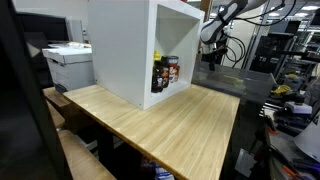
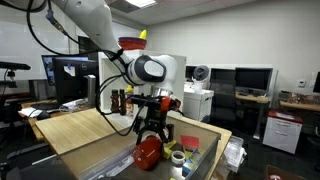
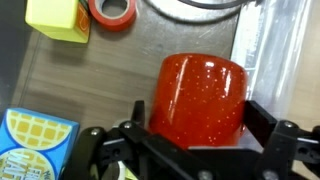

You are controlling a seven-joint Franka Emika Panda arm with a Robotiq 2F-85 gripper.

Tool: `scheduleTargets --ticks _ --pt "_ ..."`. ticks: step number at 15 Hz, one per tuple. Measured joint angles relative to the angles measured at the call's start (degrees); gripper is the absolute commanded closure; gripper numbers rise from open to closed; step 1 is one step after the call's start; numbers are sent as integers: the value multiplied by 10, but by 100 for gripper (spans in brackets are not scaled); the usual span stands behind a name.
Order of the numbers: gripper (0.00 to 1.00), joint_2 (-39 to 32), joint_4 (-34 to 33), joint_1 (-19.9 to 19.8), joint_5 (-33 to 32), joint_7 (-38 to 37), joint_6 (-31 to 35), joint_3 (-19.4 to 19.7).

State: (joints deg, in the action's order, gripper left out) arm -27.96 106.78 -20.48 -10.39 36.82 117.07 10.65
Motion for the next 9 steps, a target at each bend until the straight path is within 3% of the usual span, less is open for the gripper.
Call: scheduleTargets --ticks 5,6,9 --pt "0 -26 -37 -5 0 1 -43 -1" --pt "25 -31 -44 -6 0 1 -50 -1" --pt "33 -43 -61 -6 0 1 -62 -1"
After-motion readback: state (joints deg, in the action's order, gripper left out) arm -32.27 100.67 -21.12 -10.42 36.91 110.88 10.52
